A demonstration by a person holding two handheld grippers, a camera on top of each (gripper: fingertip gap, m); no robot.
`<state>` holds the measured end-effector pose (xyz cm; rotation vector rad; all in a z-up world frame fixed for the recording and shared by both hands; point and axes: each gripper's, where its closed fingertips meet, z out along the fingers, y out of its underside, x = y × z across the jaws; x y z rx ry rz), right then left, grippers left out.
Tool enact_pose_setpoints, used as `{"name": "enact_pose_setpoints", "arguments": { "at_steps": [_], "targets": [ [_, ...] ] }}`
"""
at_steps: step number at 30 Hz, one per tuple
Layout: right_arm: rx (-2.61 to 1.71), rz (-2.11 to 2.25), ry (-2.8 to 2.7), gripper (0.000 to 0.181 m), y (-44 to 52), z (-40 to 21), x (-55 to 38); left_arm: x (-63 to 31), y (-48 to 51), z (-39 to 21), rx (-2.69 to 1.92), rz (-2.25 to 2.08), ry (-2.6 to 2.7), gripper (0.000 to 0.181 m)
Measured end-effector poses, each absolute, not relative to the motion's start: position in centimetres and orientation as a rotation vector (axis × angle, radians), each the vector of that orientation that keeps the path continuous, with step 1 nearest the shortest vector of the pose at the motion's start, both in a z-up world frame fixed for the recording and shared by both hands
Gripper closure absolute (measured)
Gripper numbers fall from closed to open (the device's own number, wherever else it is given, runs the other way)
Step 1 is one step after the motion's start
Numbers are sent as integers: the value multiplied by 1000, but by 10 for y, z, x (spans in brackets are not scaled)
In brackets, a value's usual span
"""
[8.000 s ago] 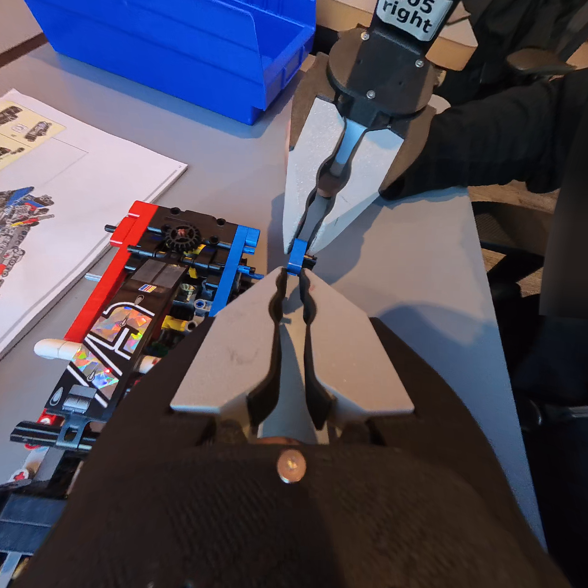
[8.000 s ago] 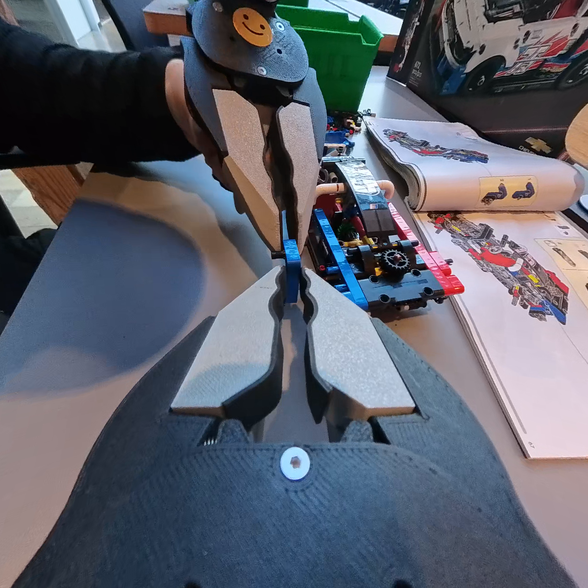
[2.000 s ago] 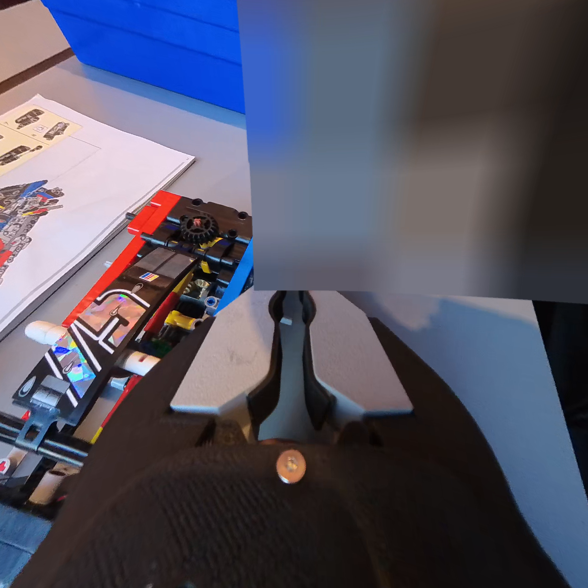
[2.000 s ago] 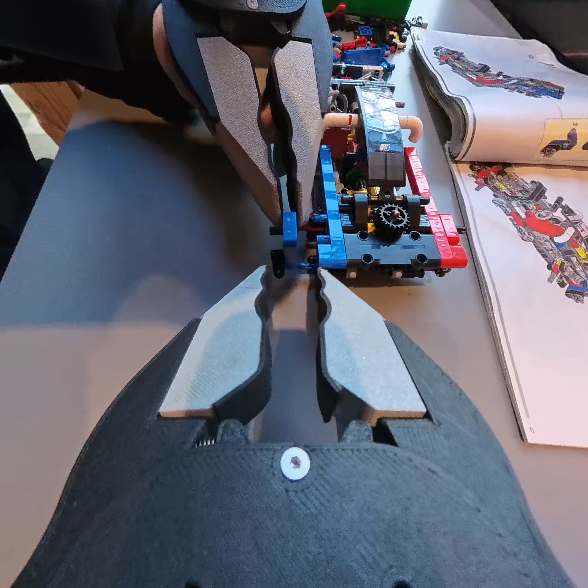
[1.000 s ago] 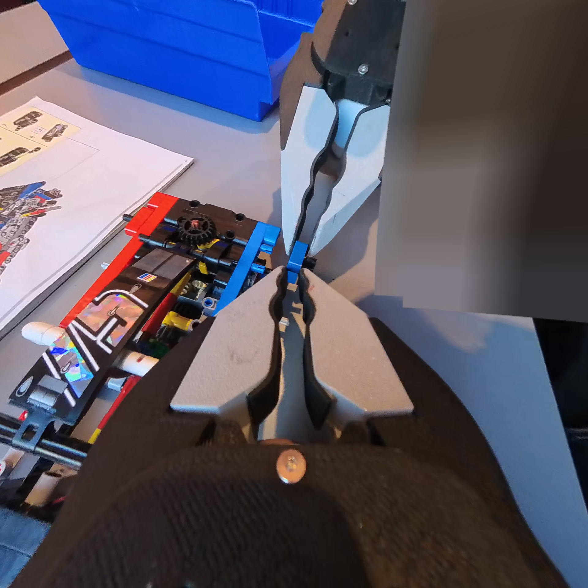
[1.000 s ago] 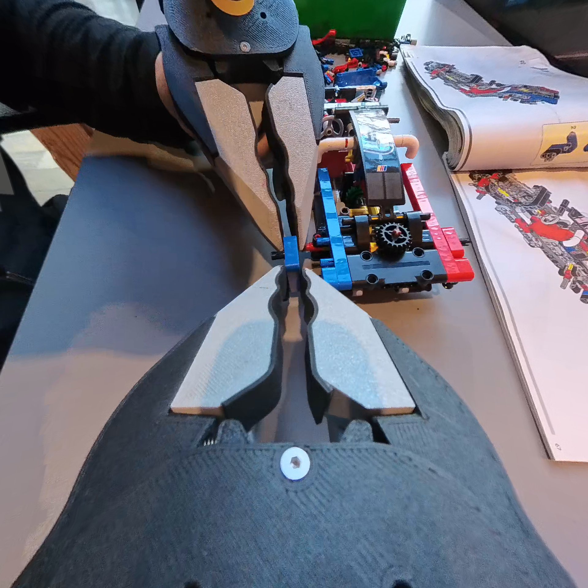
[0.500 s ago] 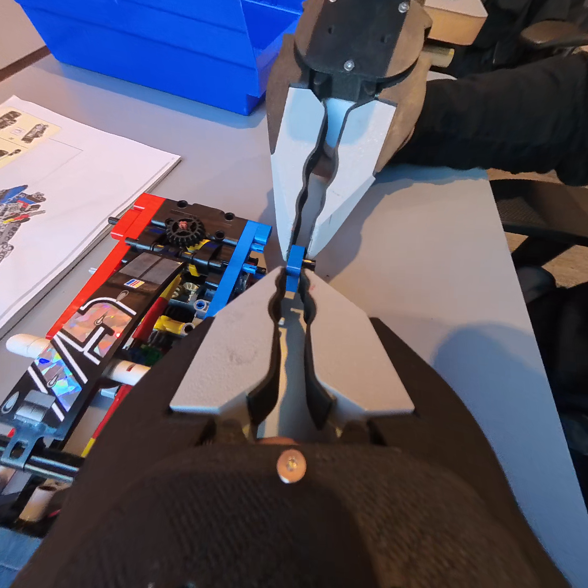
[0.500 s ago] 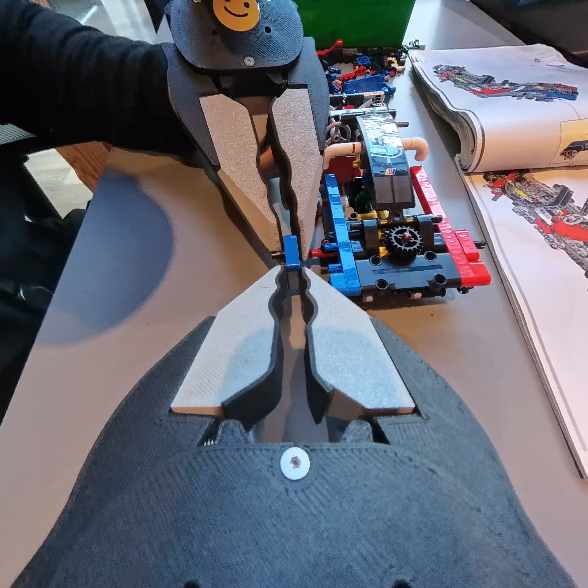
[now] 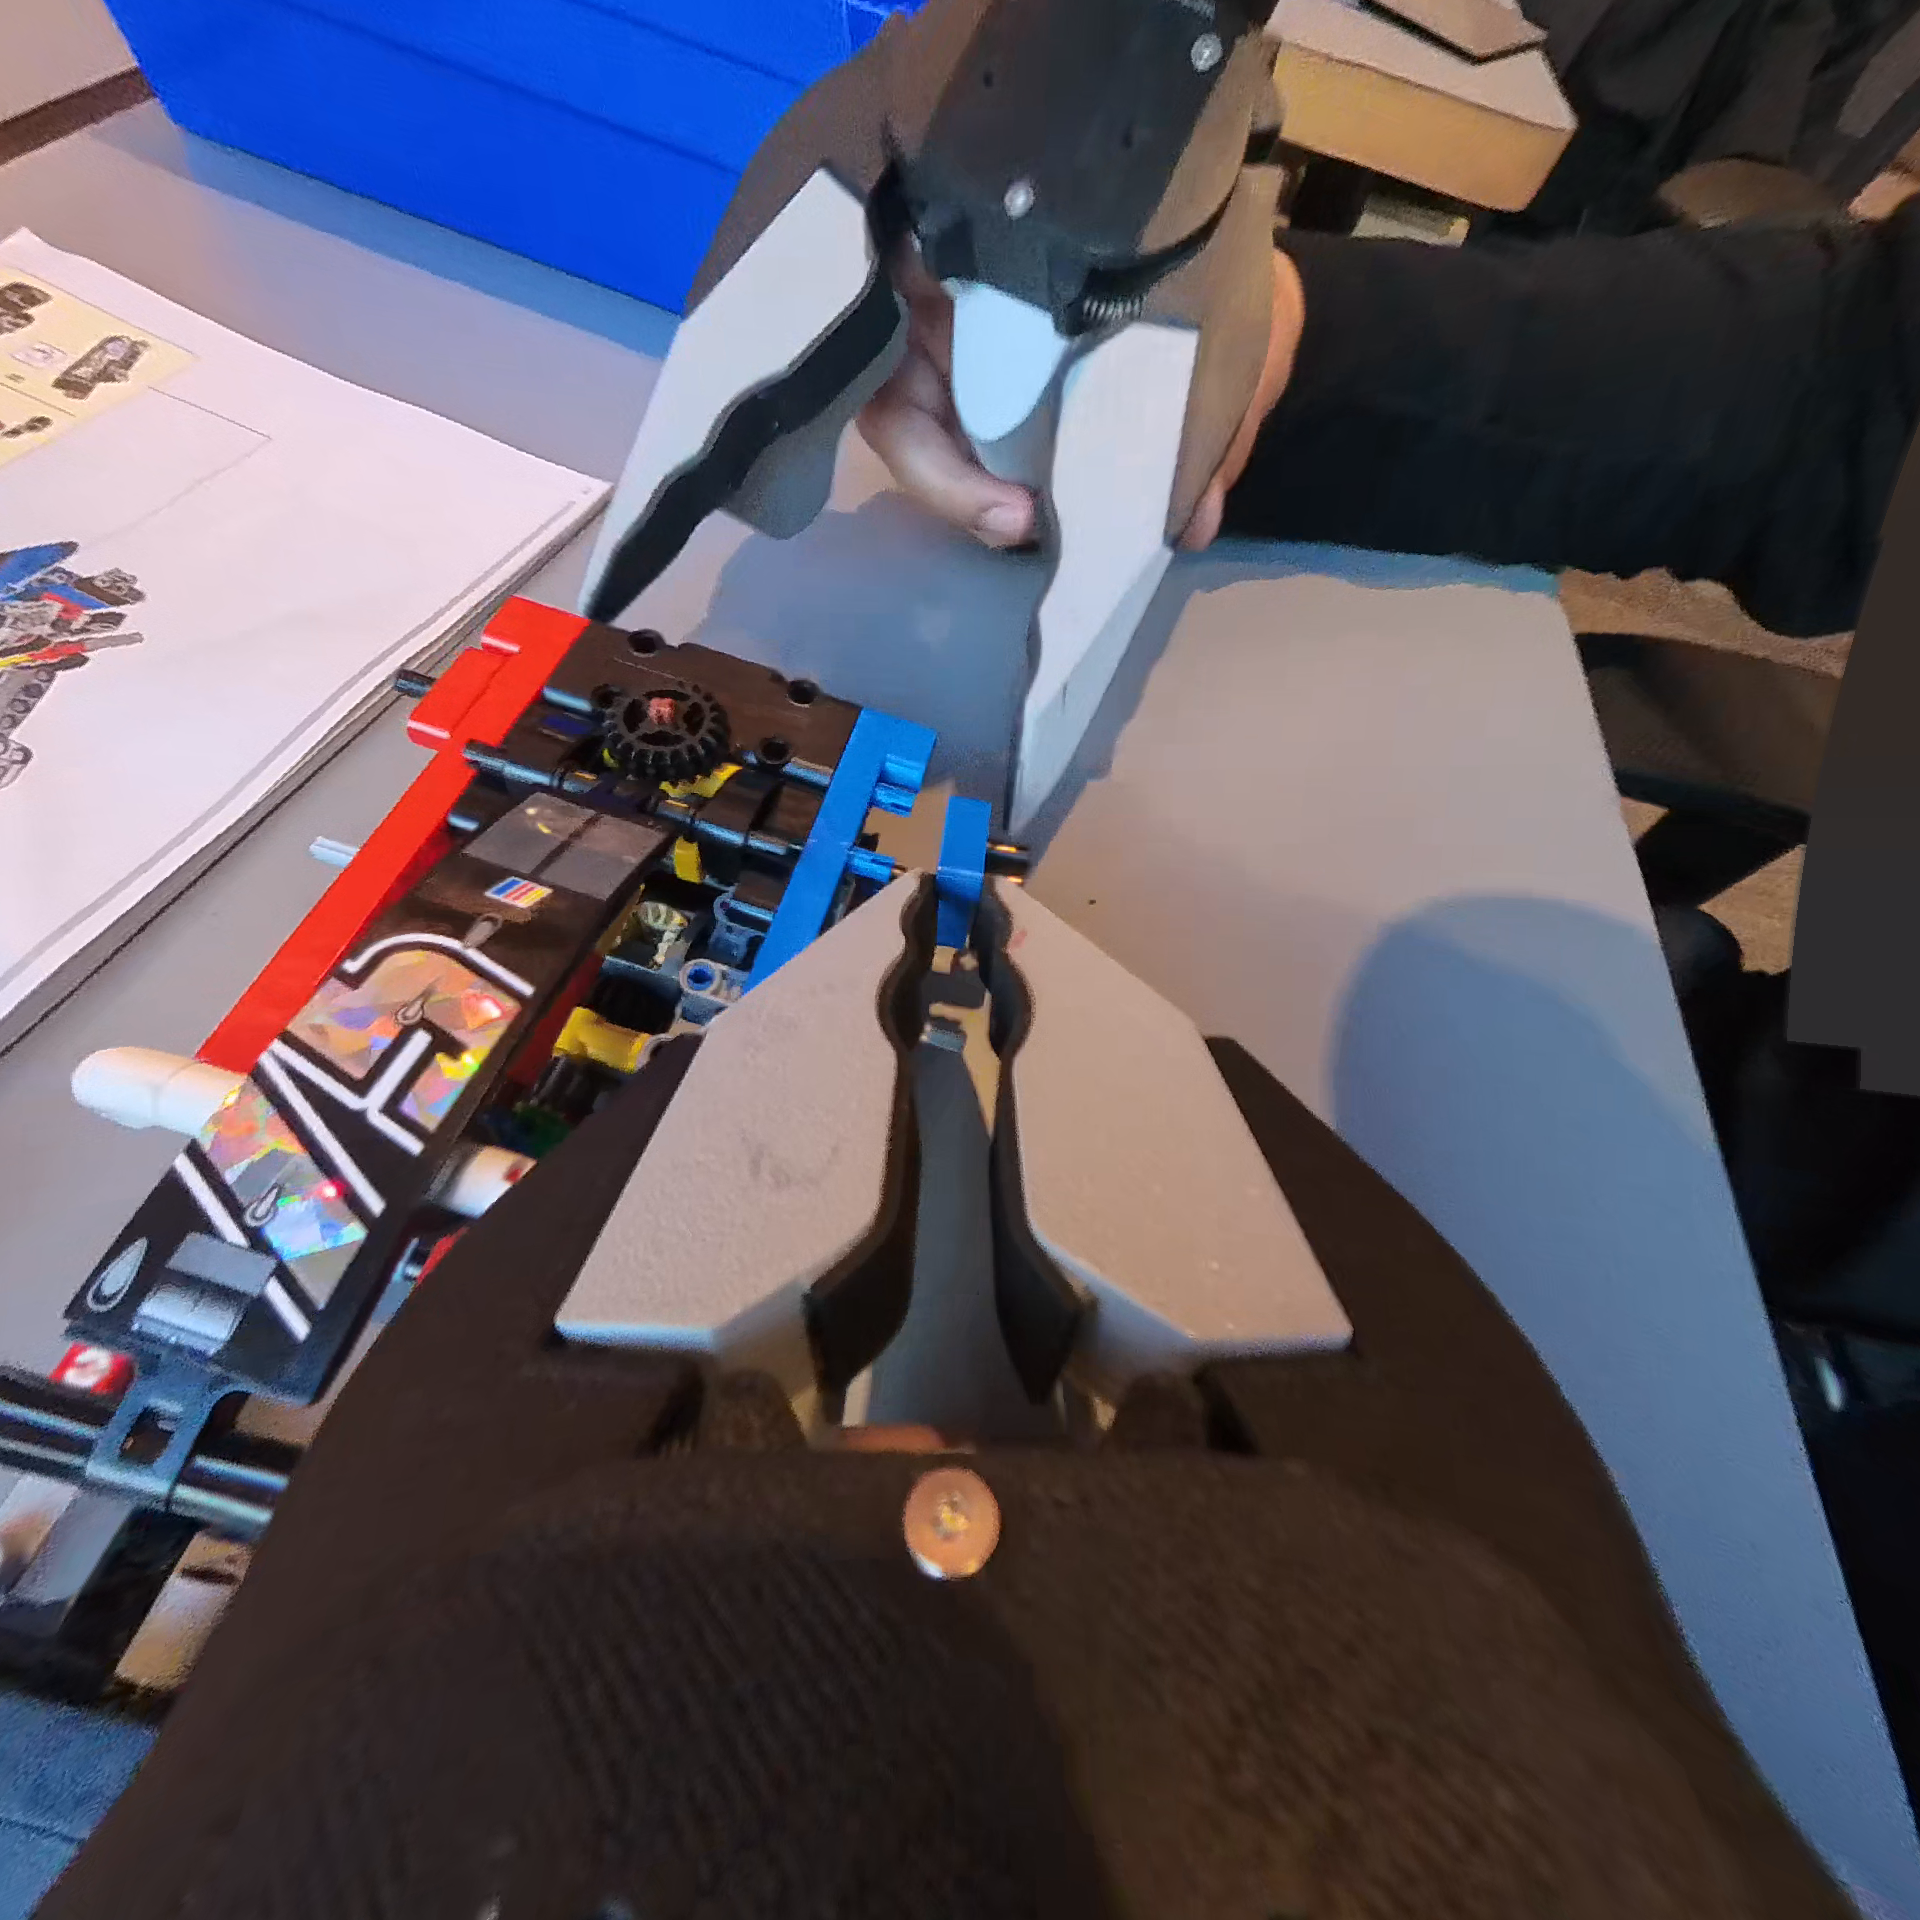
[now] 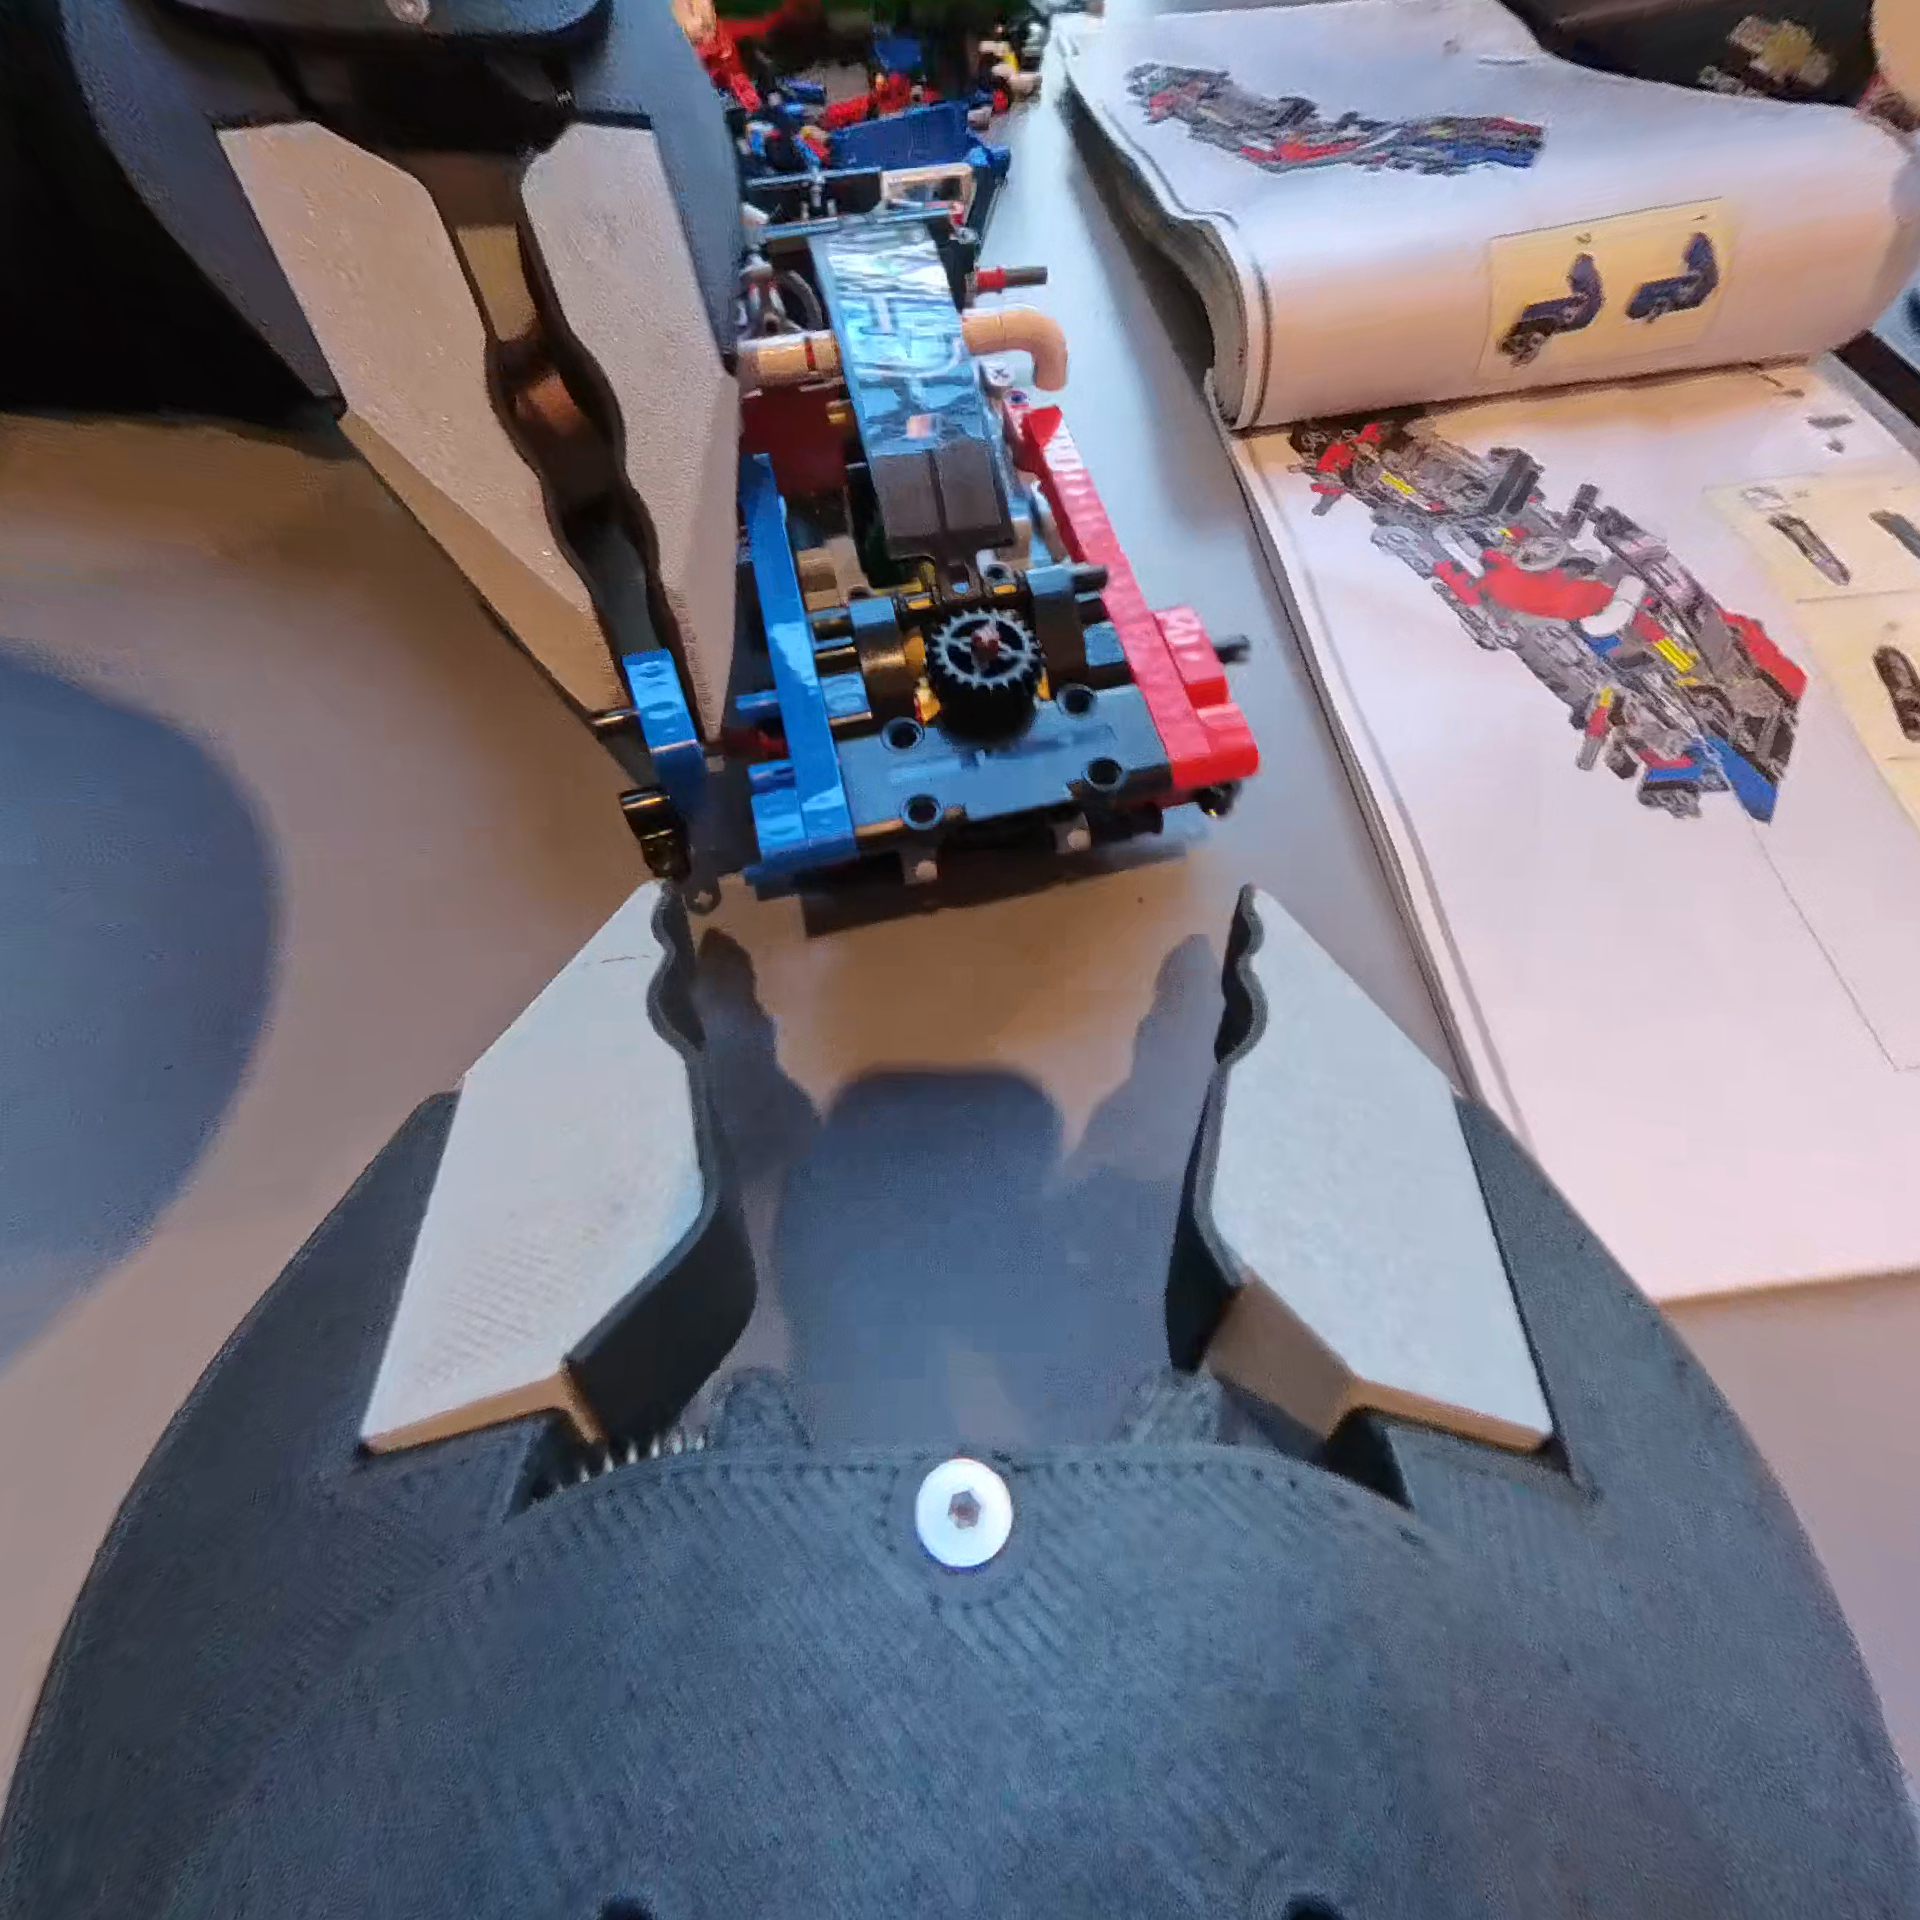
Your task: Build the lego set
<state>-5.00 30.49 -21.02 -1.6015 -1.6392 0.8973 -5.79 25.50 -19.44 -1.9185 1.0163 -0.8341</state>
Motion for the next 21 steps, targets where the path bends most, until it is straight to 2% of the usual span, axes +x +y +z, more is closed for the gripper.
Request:
{"name": "enact_pose_setpoints", "arguments": {
  "at_steps": [3,4,8,13,15,16,21],
  "targets": [
    [-1566,810,-1723,67,310,-219,-58,-58,254,-193,-1918,-881,1014,176],
    [-1566,794,-1735,67,315,-221,-59,-57,254,-193,-1920,-883,1015,176],
    [-1586,929,-1785,56,314,-221,-63,-57,256,-197,-1938,-839,1018,176],
    [-1573,949,-1845,53,297,-224,-61,-58,261,-197,-1933,-758,996,176],
    [-1573,944,-1822,54,294,-223,-63,-58,262,-196,-1926,-759,990,176],
    [-1583,937,-1796,61,296,-221,-66,-57,262,-196,-1928,-762,989,176],
    [-1575,870,-1802,71,295,-224,-64,-55,262,-196,-1922,-742,986,176]
  ]
}}
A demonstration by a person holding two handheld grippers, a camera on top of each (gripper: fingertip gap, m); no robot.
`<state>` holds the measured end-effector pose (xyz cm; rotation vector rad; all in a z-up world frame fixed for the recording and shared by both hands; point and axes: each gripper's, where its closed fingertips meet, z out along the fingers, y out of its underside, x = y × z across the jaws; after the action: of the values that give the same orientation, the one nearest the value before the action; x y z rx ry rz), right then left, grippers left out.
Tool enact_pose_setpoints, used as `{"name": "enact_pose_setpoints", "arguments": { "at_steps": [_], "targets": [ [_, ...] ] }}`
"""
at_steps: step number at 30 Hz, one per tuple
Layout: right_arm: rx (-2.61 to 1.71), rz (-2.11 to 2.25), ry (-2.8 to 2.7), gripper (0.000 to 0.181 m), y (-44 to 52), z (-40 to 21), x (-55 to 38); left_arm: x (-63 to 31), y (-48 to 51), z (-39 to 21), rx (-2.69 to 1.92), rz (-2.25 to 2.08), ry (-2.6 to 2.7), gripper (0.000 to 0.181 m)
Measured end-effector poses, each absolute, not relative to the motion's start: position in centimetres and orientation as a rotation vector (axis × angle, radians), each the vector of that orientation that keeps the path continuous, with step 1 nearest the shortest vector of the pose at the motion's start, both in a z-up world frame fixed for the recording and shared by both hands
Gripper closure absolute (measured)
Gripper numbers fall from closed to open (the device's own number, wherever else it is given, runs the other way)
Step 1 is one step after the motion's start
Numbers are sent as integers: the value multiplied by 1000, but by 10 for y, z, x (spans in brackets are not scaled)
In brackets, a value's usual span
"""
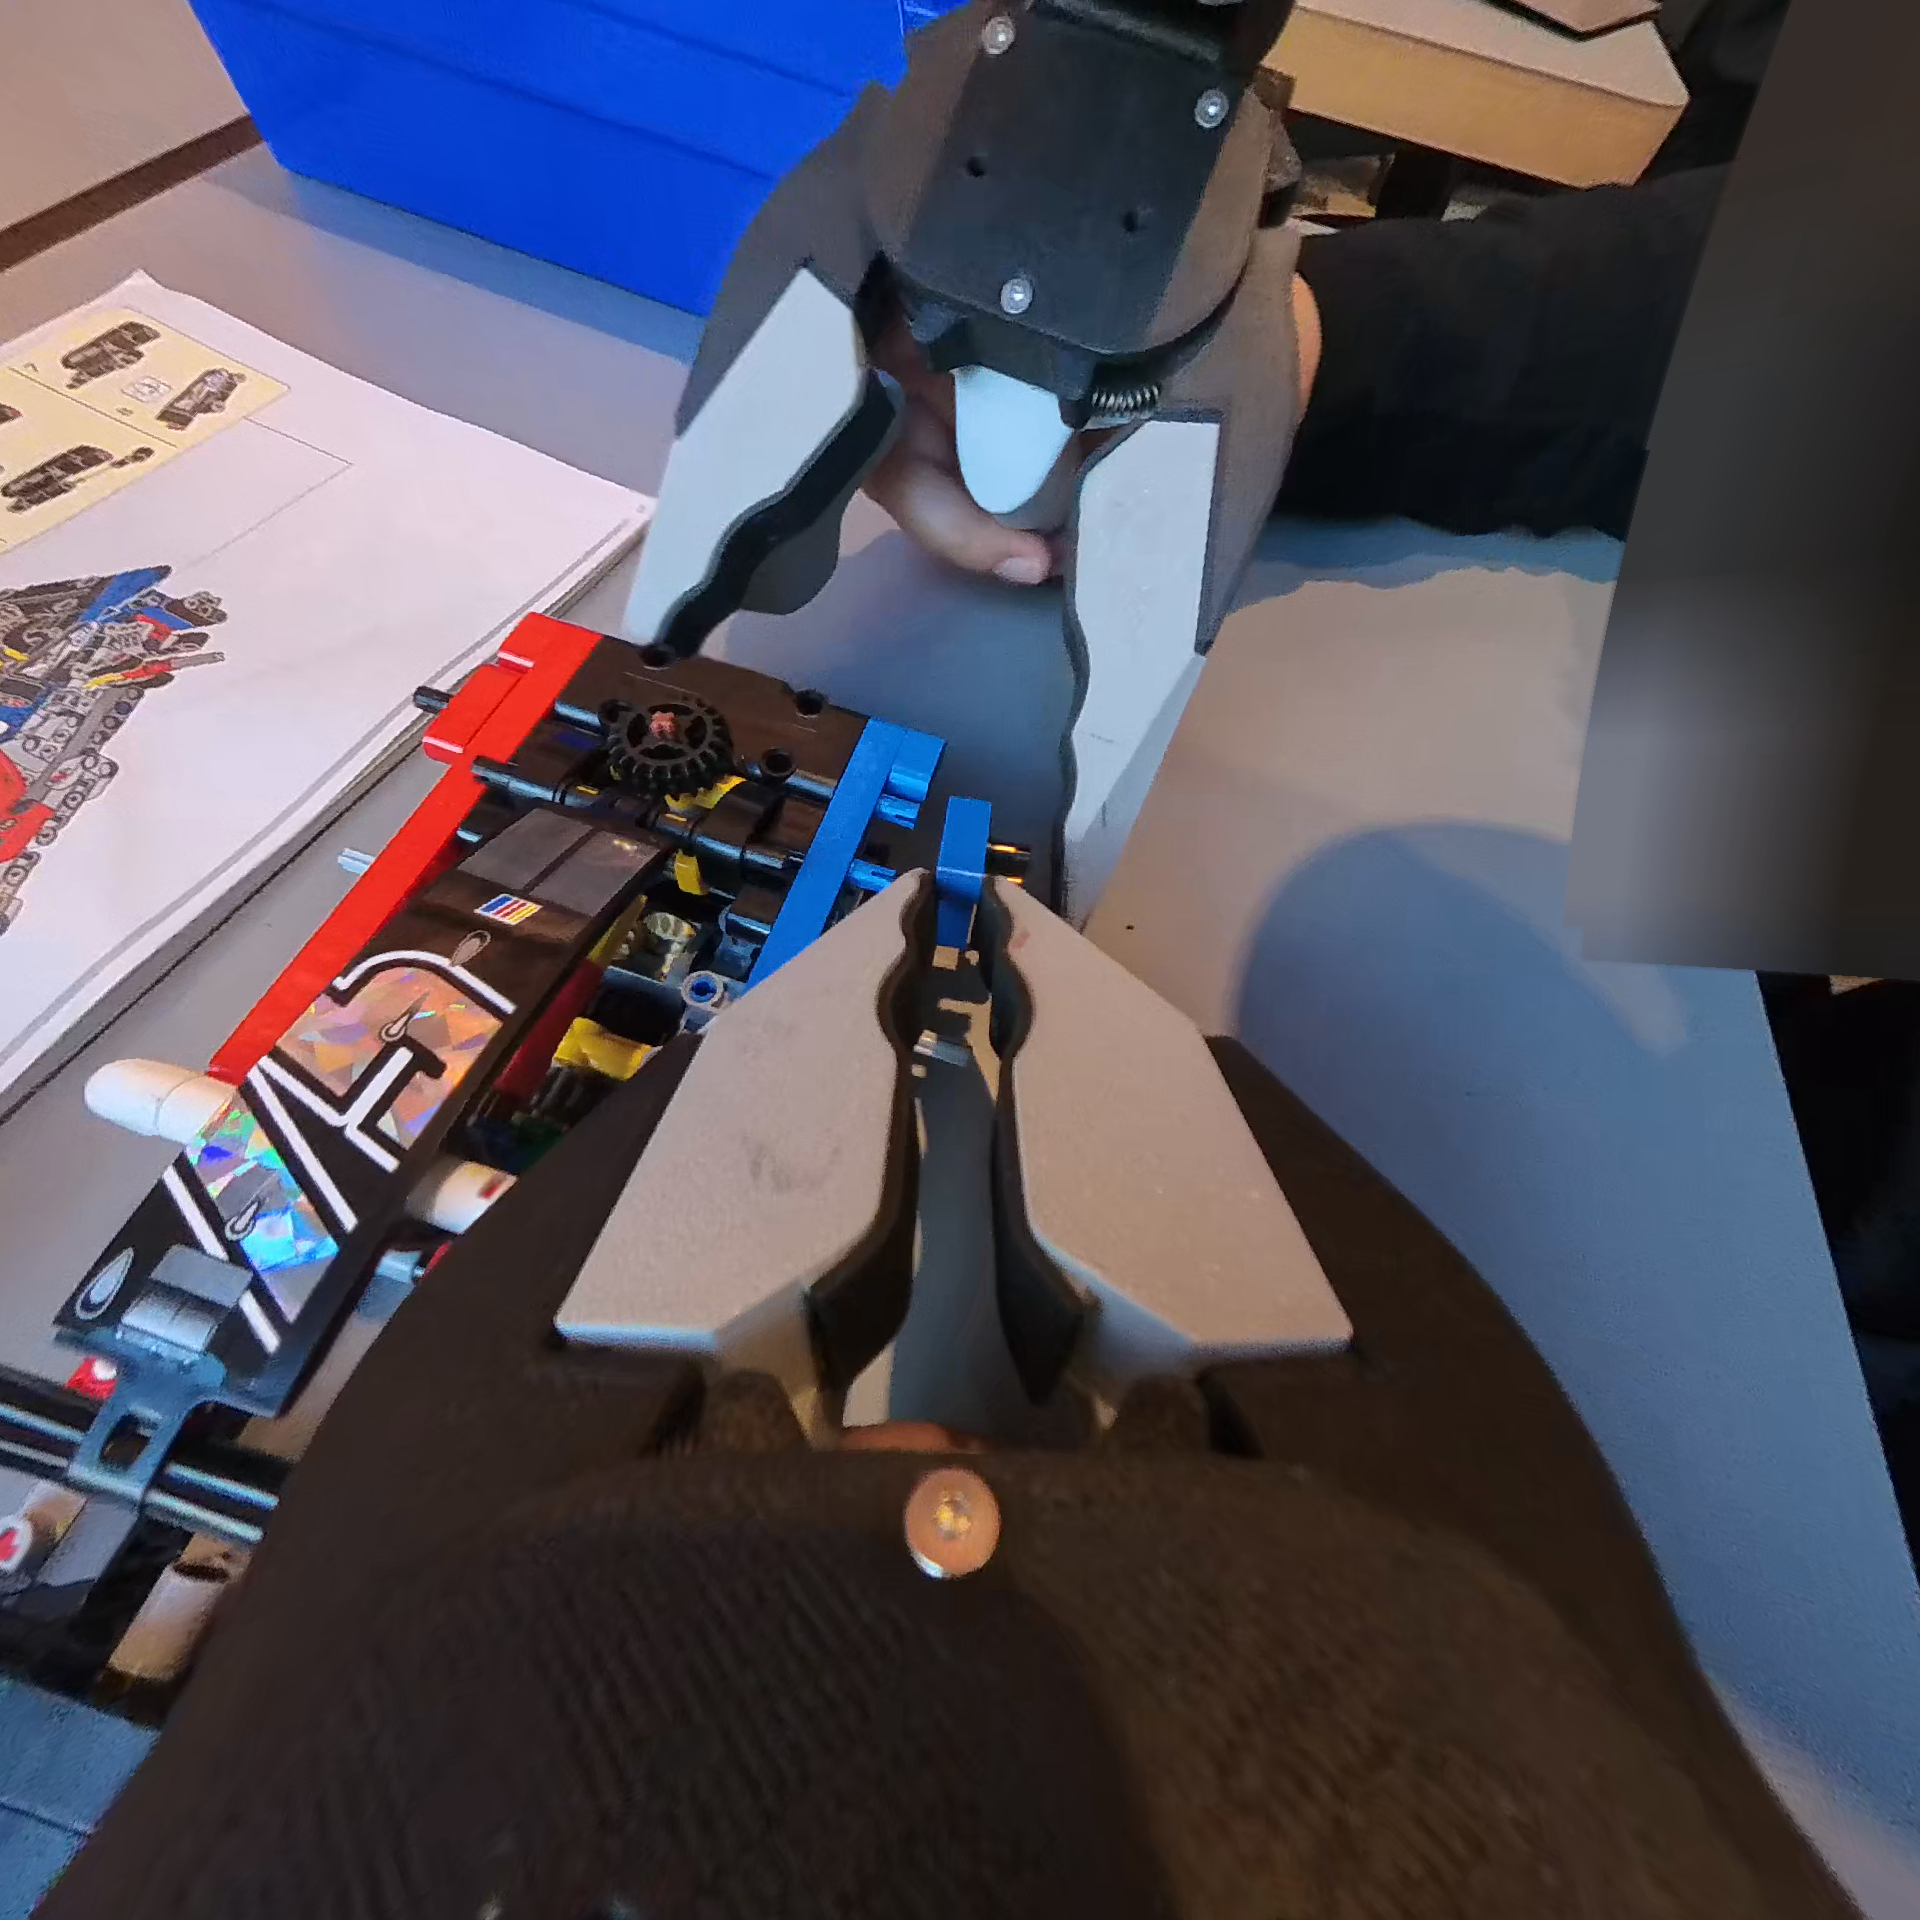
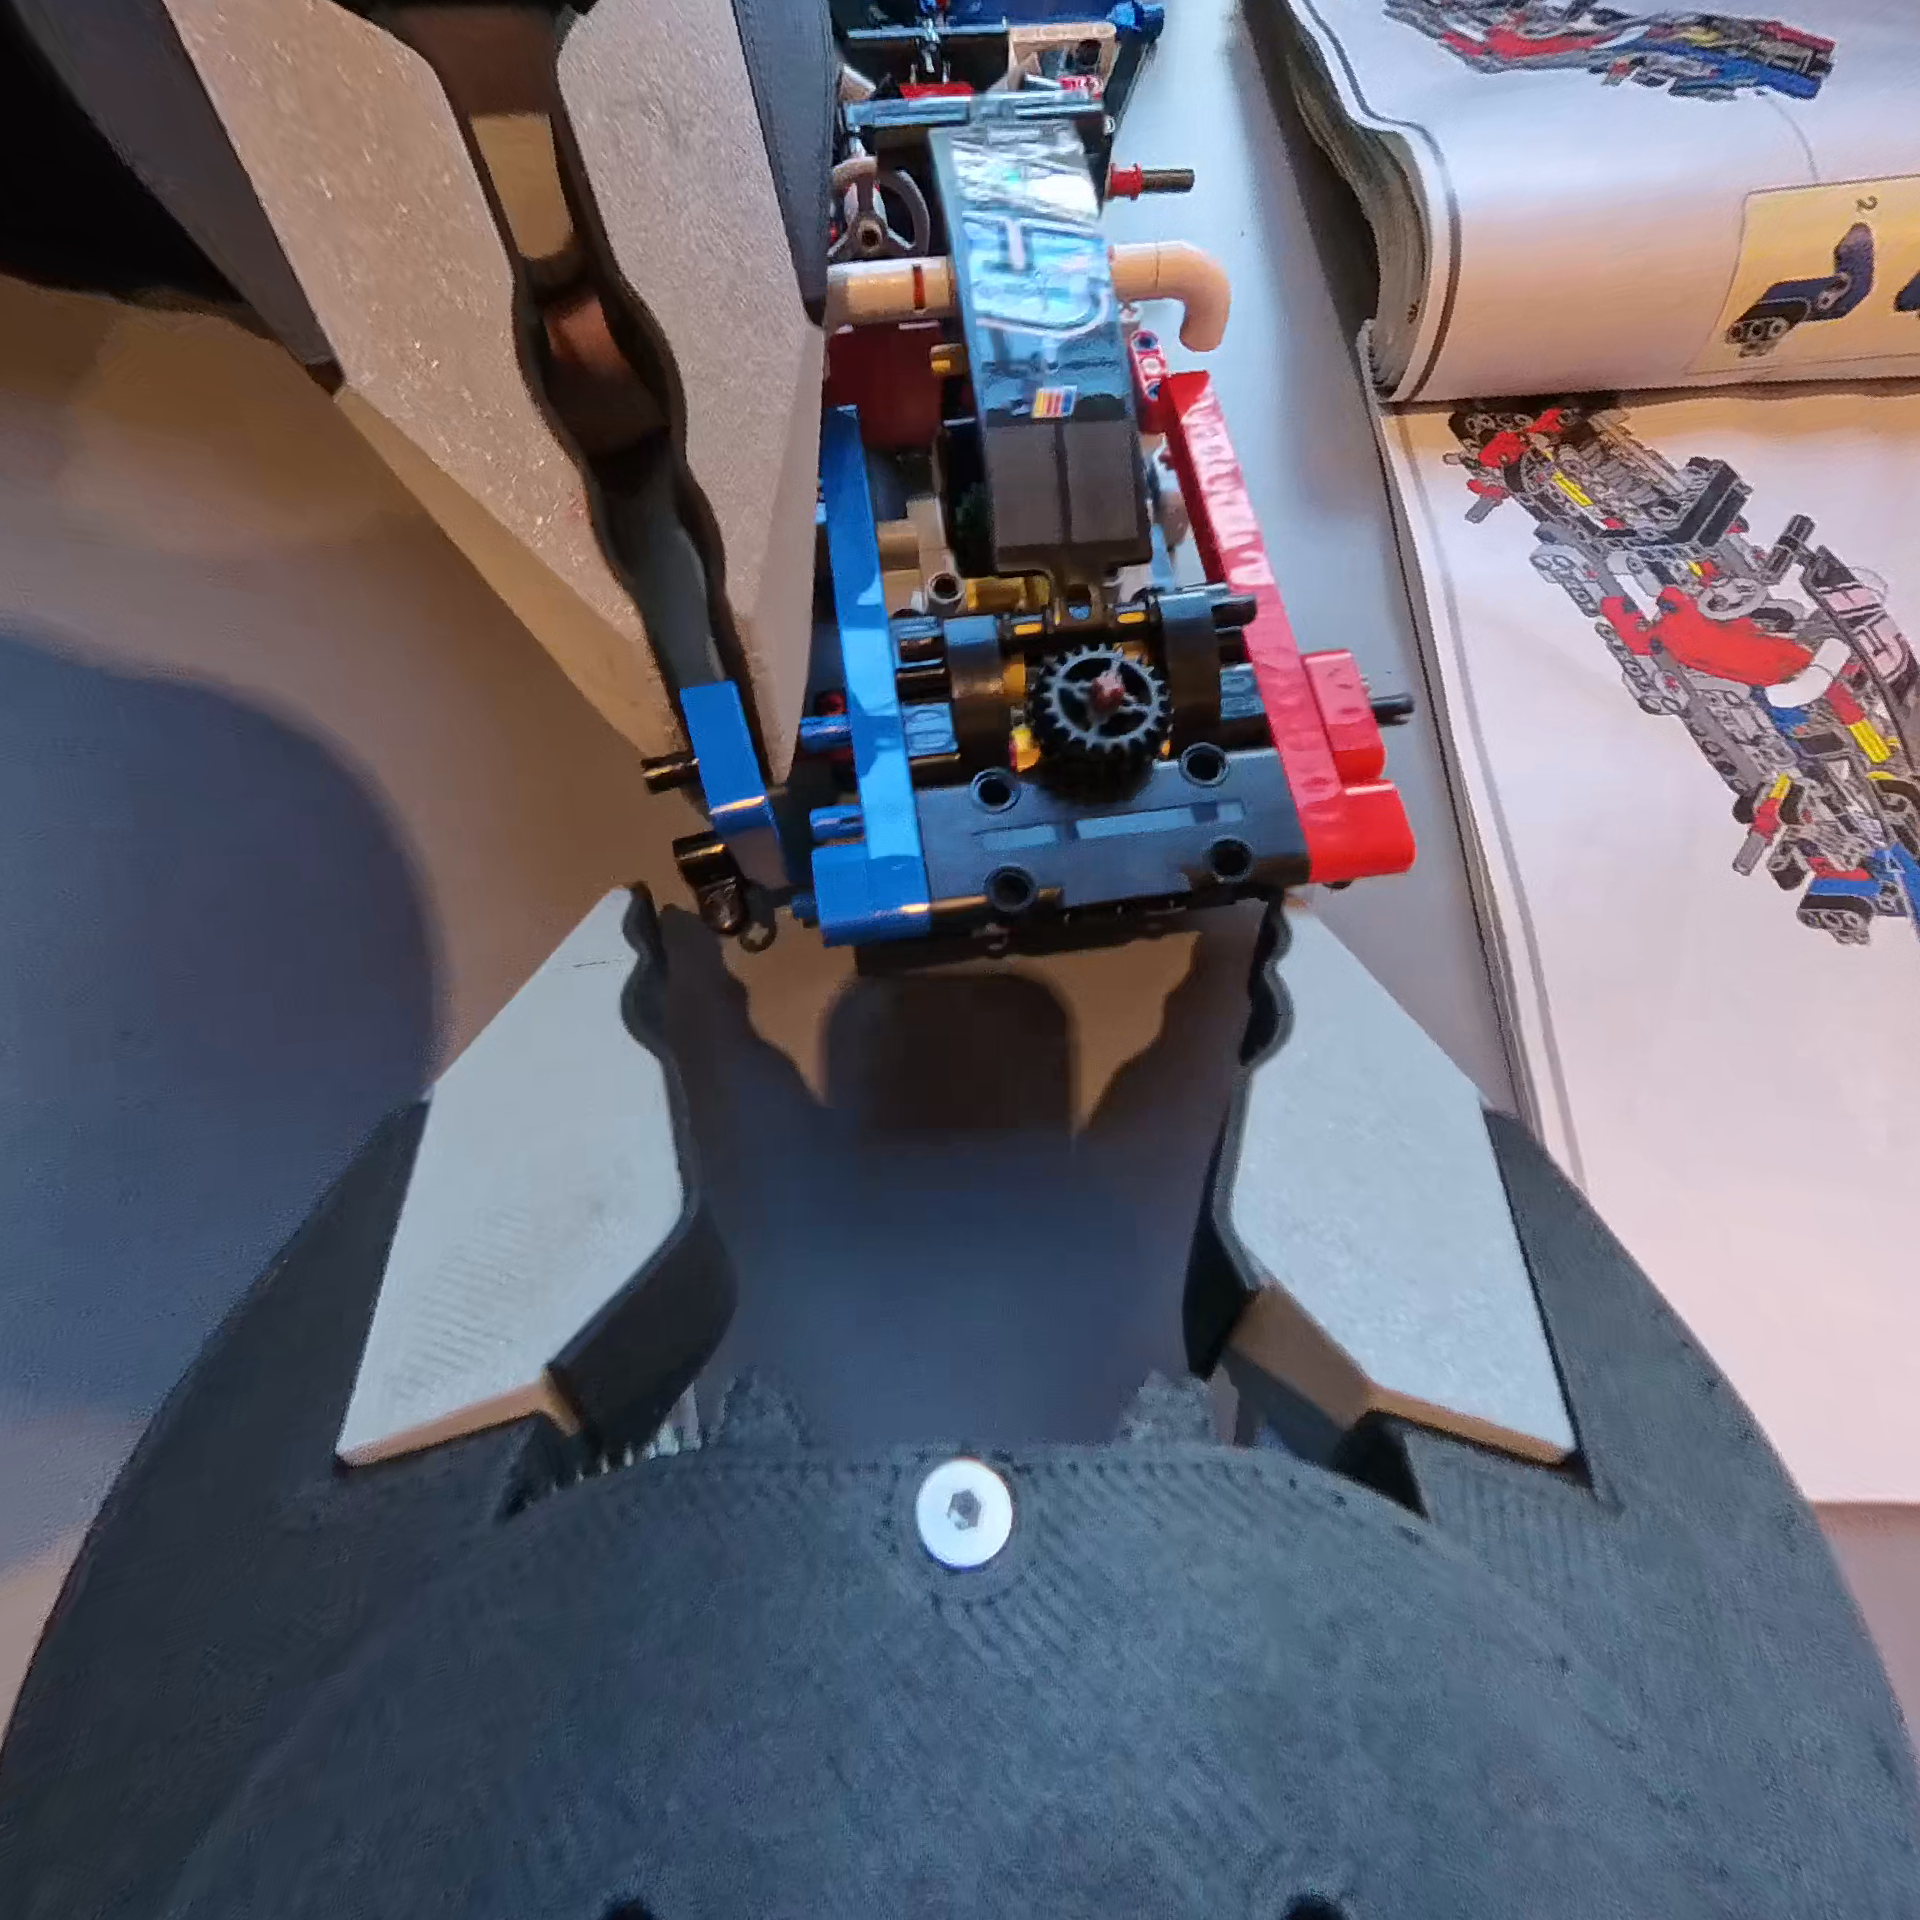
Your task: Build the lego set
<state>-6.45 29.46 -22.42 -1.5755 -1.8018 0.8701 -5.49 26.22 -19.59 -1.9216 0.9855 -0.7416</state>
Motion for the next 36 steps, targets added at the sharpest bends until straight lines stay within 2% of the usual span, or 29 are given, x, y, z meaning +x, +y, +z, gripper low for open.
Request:
{"name": "enact_pose_setpoints", "arguments": {
  "at_steps": [2,8,13,19,21,27,30,31,34,35,36],
  "targets": [
    [-1579,862,-1780,79,294,-223,-57,-54,258,-193,-1897,-746,994,176],
    [-1633,956,-1664,86,299,-212,-38,-71,238,-183,-1878,-639,1067,176],
    [-1662,1056,-1612,116,309,-206,-26,-166,227,-137,-1914,-213,999,176],
    [-1633,971,-1650,106,311,-211,-33,-273,236,-159,-2208,-71,634,176],
    [-1626,966,-1681,109,307,-213,-39,-286,241,-177,-2295,-52,612,176],
    [-1670,939,-1709,115,304,-221,-25,-266,207,-172,-2331,-250,670,176],
    [-1670,993,-1646,119,307,-213,-17,-201,170,-152,-2185,-862,628,177],
    [-1672,1008,-1629,120,309,-211,-17,-186,163,-161,-2203,-1006,620,177],
    [-1702,998,-1626,119,313,-214,-20,-190,160,-227,-2449,-894,609,174],
    [-1707,985,-1627,118,313,-215,-21,-188,159,-231,-2447,-936,595,174],
    [-1712,973,-1628,117,311,-216,-22,-188,160,-228,-2438,-981,538,166]
  ]
}}
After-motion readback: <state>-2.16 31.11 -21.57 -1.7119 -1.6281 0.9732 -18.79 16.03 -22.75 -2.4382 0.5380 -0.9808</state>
